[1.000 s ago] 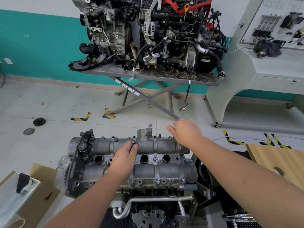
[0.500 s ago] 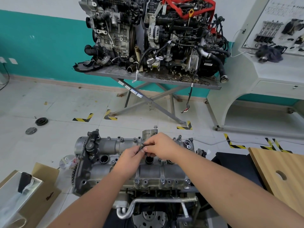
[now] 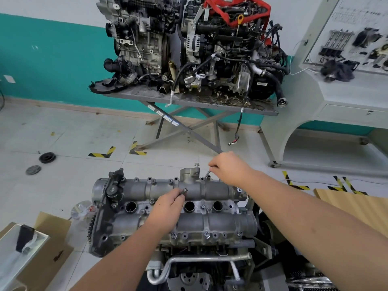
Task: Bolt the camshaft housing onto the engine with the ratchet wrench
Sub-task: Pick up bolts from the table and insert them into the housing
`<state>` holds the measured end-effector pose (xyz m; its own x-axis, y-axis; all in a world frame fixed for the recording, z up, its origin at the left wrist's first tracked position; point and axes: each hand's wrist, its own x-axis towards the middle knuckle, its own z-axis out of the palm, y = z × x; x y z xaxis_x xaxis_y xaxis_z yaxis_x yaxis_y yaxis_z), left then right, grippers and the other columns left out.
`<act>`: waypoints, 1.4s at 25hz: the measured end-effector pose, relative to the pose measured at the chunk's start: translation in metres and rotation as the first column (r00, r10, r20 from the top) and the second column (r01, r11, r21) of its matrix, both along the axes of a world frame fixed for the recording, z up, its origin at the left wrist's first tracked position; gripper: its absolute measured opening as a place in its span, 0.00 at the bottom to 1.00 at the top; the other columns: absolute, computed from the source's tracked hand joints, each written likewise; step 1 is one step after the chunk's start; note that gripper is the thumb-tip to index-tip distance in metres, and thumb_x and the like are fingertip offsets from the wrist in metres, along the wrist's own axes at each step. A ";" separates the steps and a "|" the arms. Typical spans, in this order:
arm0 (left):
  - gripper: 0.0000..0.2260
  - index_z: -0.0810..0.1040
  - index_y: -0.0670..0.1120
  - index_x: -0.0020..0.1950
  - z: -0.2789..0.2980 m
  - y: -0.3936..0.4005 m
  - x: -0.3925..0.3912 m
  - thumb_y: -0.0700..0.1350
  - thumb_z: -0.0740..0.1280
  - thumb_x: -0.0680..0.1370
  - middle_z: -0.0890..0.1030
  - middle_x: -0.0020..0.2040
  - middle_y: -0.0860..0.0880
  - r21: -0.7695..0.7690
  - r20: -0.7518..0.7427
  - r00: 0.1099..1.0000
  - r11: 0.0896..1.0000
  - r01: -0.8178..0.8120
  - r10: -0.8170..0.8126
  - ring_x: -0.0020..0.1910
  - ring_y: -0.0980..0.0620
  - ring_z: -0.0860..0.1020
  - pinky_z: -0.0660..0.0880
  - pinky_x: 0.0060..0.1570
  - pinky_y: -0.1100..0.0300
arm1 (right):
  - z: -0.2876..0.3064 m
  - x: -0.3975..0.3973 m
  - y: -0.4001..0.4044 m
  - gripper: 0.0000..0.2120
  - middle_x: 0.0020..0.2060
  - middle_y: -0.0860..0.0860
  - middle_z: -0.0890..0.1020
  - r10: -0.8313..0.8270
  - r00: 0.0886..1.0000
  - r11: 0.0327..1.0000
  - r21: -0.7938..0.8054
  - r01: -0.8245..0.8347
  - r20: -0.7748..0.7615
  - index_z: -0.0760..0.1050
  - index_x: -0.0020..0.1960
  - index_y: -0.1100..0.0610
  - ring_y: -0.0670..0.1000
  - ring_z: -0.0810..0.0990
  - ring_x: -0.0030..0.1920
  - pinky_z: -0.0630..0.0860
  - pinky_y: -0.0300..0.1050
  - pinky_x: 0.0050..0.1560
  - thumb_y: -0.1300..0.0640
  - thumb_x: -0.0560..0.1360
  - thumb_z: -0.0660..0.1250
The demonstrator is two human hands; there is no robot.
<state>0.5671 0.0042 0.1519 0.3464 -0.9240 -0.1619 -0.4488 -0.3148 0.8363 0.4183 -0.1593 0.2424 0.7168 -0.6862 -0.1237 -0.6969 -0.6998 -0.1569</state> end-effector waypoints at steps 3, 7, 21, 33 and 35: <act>0.10 0.76 0.54 0.46 0.001 0.001 0.000 0.48 0.57 0.84 0.80 0.38 0.49 -0.006 0.006 1.000 1.000 0.010 -0.010 0.37 0.53 0.78 0.69 0.35 0.61 | -0.010 0.003 -0.001 0.19 0.29 0.57 0.69 0.019 1.000 1.000 -0.014 -0.019 -0.019 0.62 0.32 0.58 0.53 0.64 0.30 0.72 0.52 0.39 0.60 0.81 0.60; 0.12 0.73 0.54 0.42 0.004 0.000 -0.001 0.48 0.57 0.84 0.75 0.32 0.53 -0.005 0.038 0.999 0.999 0.033 -0.032 0.28 0.61 0.72 0.65 0.28 0.65 | -0.009 0.012 -0.008 0.19 0.29 0.56 0.66 0.082 0.993 0.995 -0.049 -0.087 -0.088 0.61 0.32 0.58 0.55 0.64 0.32 0.67 0.50 0.36 0.63 0.81 0.59; 0.11 0.72 0.54 0.42 0.005 0.002 0.000 0.48 0.57 0.84 0.75 0.34 0.54 -0.016 0.021 1.000 1.000 0.018 -0.018 0.32 0.58 0.72 0.65 0.31 0.63 | -0.025 0.029 0.001 0.09 0.38 0.56 0.77 0.077 0.941 0.992 -0.066 -0.105 -0.331 0.76 0.41 0.58 0.56 0.74 0.39 0.63 0.43 0.31 0.66 0.78 0.61; 0.12 0.71 0.52 0.40 0.001 0.002 0.003 0.49 0.58 0.84 0.73 0.31 0.54 -0.030 -0.015 1.000 1.000 0.006 -0.006 0.27 0.60 0.69 0.66 0.32 0.58 | -0.037 0.037 -0.001 0.12 0.35 0.53 0.75 -0.103 0.969 0.994 0.016 0.109 -0.223 0.75 0.39 0.56 0.59 0.77 0.44 0.69 0.46 0.41 0.52 0.79 0.67; 0.12 0.71 0.51 0.41 0.001 0.001 0.002 0.49 0.57 0.84 0.73 0.32 0.53 -0.032 -0.010 1.000 0.999 0.008 -0.008 0.29 0.59 0.69 0.67 0.33 0.57 | -0.036 0.039 0.002 0.11 0.43 0.55 0.79 -0.074 0.963 0.997 -0.035 0.067 -0.259 0.79 0.49 0.58 0.59 0.79 0.48 0.69 0.47 0.42 0.50 0.80 0.66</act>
